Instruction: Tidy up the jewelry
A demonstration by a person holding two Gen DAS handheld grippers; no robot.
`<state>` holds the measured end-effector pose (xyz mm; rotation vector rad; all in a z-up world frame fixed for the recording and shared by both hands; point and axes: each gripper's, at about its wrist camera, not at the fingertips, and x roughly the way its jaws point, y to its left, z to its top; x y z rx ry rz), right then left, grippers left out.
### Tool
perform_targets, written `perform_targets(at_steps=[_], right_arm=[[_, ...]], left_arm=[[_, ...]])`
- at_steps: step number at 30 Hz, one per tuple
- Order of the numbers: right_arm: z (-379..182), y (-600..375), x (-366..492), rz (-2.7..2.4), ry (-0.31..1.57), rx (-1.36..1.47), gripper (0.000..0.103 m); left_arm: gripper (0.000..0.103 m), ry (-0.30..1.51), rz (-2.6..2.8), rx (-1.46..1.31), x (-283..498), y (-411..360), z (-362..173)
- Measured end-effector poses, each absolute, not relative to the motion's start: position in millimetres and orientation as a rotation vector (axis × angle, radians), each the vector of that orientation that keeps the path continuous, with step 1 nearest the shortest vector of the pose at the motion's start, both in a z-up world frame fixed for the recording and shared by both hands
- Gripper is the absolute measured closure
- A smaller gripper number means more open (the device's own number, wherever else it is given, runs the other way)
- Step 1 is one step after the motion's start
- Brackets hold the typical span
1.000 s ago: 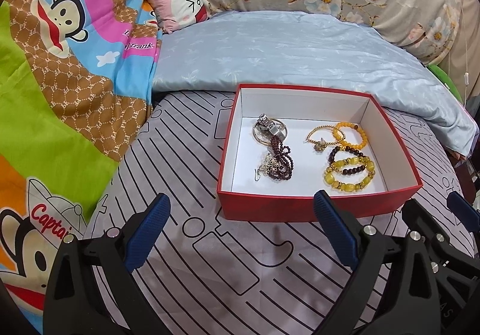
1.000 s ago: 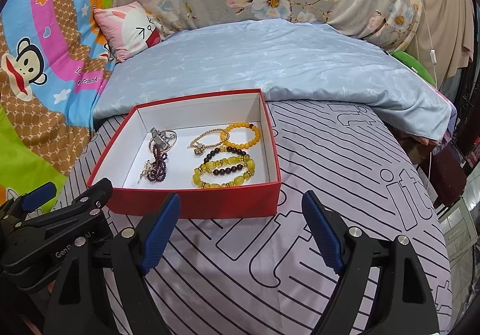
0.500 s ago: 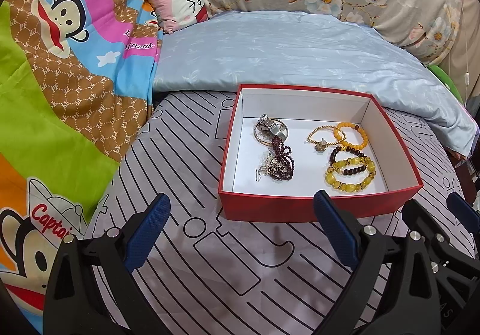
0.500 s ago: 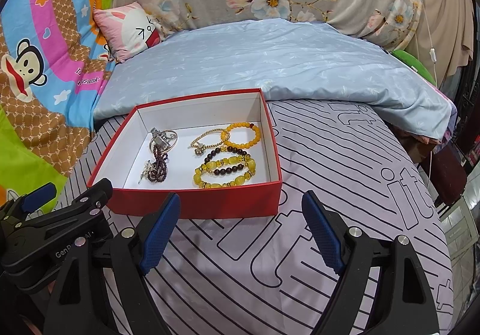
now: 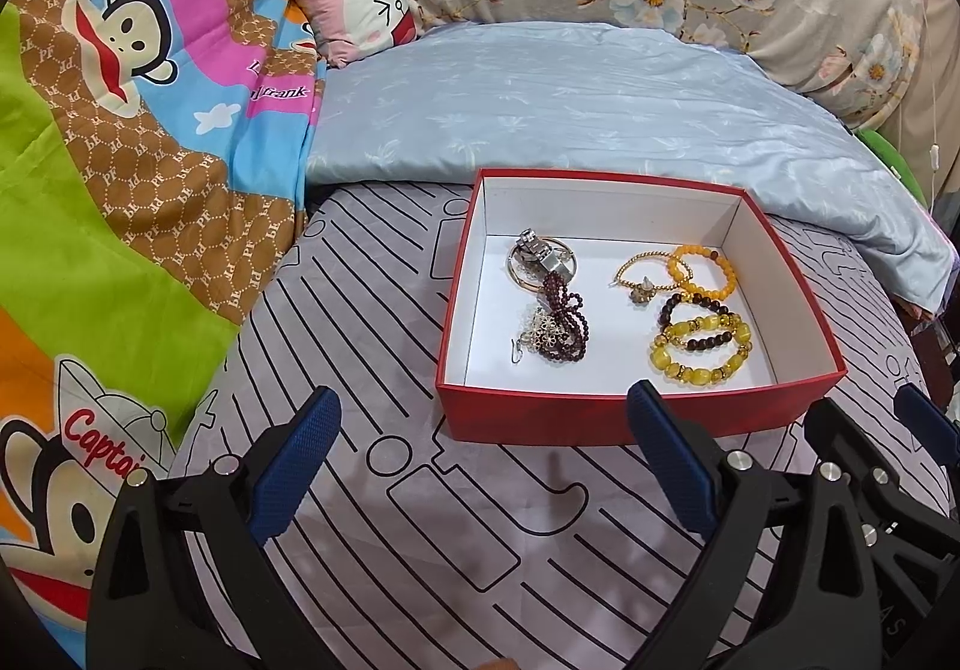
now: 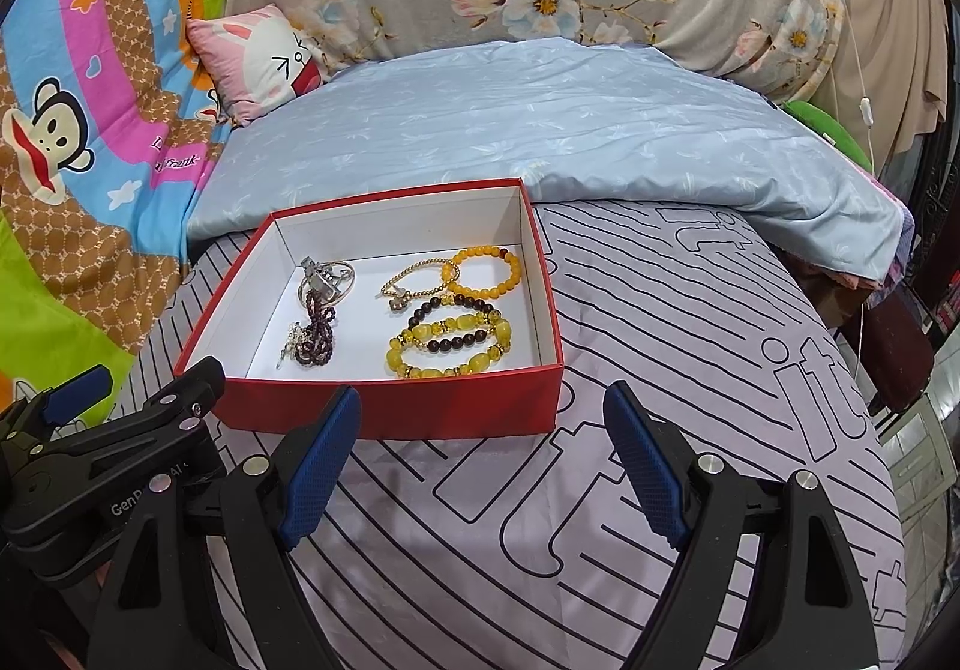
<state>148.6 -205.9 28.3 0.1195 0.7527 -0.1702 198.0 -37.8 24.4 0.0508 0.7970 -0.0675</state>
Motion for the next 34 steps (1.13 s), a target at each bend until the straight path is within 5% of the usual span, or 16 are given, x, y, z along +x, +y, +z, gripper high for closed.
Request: perform_targets(at_steps=[34], right_arm=[[28.0, -204.3, 149.6, -0.176, 0.755, 0.113, 0.022]], left_arm=[[0.009, 0.781, -0.055, 0.057, 196.7, -38.1, 25.9]])
